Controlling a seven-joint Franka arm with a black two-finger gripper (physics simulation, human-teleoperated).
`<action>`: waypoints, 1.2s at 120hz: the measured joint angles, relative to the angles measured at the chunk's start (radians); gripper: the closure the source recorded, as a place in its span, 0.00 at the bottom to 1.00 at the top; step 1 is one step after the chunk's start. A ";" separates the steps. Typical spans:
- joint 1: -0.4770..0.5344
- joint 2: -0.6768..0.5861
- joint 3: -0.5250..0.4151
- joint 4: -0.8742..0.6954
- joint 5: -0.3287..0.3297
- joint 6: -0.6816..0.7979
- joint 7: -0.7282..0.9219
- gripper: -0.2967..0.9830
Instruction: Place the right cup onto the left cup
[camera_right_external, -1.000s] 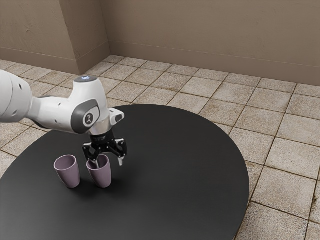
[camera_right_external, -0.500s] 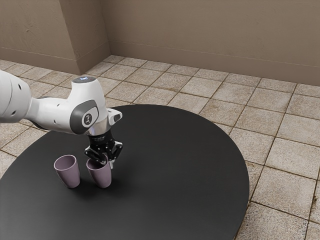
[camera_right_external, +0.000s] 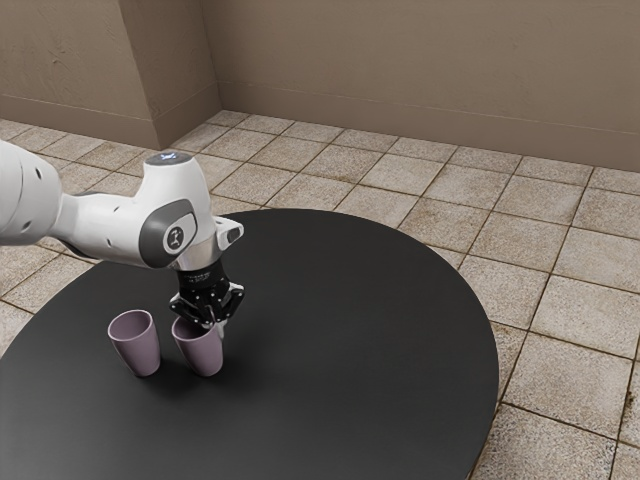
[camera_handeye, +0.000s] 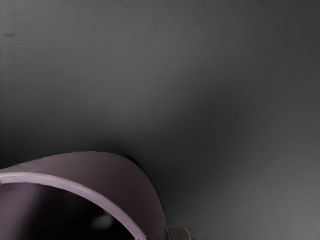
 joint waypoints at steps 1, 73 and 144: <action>0.000 0.000 0.000 0.000 0.001 0.000 -0.001 0.84; -0.018 -0.166 -0.001 0.072 0.140 -0.145 -0.027 0.84; 0.105 -0.264 0.005 0.048 0.309 -0.335 -0.064 0.85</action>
